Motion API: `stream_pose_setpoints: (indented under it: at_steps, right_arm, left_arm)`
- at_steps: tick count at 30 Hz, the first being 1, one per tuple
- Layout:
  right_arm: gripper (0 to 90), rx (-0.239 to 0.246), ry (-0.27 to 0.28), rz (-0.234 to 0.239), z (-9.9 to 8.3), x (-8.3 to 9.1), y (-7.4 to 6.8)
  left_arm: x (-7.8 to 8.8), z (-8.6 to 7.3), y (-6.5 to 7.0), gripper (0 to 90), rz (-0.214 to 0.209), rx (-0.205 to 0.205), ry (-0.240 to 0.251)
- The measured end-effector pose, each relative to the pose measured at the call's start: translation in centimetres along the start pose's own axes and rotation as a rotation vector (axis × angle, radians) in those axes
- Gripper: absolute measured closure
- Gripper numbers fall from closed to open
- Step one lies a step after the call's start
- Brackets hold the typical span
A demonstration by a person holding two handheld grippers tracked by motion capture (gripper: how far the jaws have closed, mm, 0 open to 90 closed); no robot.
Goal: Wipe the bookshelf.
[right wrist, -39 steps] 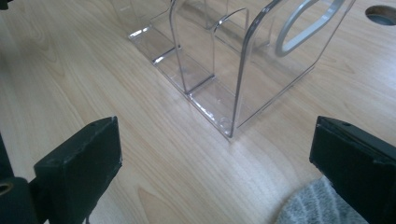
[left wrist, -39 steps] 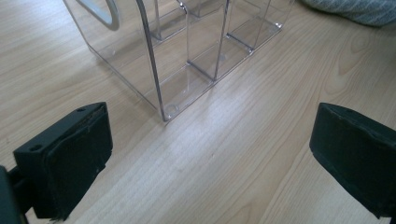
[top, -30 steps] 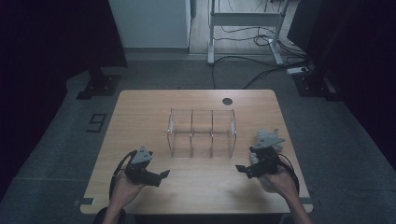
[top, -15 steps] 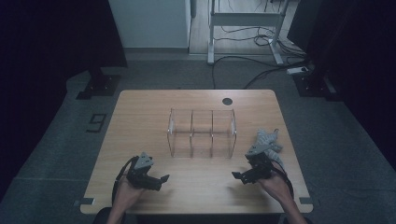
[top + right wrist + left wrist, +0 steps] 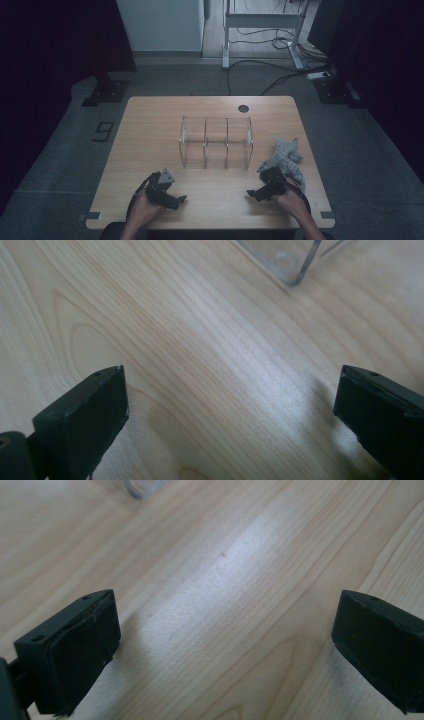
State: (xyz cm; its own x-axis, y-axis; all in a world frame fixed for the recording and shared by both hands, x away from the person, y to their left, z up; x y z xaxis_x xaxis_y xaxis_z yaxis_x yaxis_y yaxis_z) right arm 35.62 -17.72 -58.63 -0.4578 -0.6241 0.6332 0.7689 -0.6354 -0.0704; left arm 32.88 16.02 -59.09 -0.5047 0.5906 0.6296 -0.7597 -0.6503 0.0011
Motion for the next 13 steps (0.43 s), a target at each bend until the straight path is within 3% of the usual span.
stream_pose_setpoints:
  at_steps: [4, 6, 13]
  right_arm:
    - [0.0, 0.025, -0.023, -0.017, -0.35, -0.38, 0.03]
    - [0.0, 0.051, -0.027, -0.049, -0.43, -0.54, 0.07]
    - [0.0, 0.028, -0.003, -0.074, -0.49, -0.6, -0.01]
  left_arm:
    - [-0.21, 0.0, 0.1, 0.0, -0.002, 0.006, 0.013]
    - [-0.24, -0.04, 0.07, 0.0, -0.001, 0.006, 0.025]
    - [-0.4, -0.02, -0.04, 0.0, 0.004, 0.009, 0.044]
Point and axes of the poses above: each handheld gripper's, and its own axes: x roughly backward along the jaws, z roughly out of its top, y roughly to its right, the point moved 6 cm from there along -x, roughly forward along the jaws, and after that the axes turned 14 degrees about y, right-handed, at the moved point
